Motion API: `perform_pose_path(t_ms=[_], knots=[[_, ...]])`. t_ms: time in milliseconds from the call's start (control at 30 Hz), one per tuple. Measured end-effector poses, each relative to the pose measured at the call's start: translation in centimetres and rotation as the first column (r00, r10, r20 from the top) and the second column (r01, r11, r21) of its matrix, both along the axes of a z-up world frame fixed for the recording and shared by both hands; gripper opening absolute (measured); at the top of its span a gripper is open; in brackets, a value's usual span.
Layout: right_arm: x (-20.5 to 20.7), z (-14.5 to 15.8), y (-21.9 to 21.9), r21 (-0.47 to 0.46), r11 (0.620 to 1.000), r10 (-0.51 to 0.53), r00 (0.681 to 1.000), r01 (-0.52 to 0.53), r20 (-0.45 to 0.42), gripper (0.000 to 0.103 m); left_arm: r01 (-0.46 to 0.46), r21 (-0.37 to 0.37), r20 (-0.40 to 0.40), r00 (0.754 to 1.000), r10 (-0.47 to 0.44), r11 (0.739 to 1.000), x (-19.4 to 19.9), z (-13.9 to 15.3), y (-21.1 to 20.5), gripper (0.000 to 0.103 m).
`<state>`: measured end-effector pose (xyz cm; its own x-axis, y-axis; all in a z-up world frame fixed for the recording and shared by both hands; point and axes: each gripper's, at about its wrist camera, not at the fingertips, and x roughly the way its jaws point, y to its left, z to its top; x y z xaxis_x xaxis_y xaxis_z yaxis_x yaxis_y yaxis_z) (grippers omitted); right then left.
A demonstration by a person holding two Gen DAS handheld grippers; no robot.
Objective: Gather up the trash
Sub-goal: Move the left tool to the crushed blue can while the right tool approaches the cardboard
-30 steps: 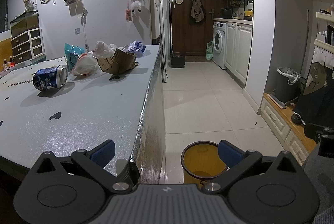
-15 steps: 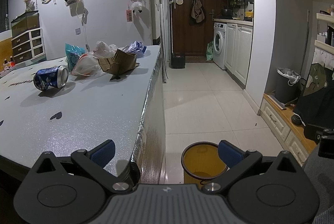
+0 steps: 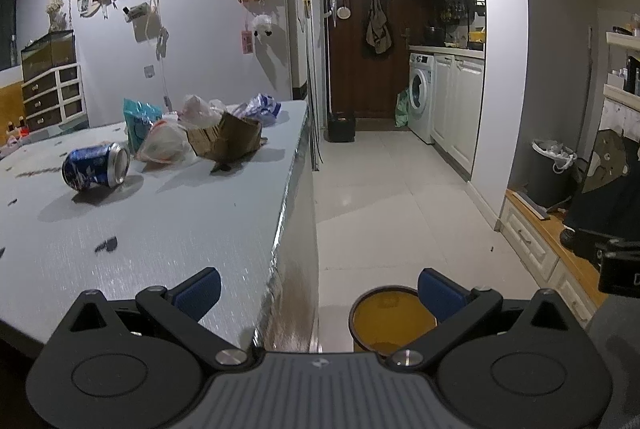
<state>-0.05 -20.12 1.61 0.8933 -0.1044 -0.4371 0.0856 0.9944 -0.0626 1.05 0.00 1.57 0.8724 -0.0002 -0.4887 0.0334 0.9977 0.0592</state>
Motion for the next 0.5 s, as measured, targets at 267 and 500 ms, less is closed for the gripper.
perform_pose_path(t_ms=[267,500], knots=[[3.8,1.9,1.9,-0.029,0.997,0.073,0.996,-0.072,0.041,0.103,-0.034,0.004,0.025,0.999,0.034,0.999,3.0,1.4,1.8,0.103],[8.8,3.3,4.4,-0.027,0.985,0.170,0.984,-0.169,0.054,0.103,-0.133,0.018,0.054,0.990,0.132,0.991,6.4,3.4,5.6,0.103]])
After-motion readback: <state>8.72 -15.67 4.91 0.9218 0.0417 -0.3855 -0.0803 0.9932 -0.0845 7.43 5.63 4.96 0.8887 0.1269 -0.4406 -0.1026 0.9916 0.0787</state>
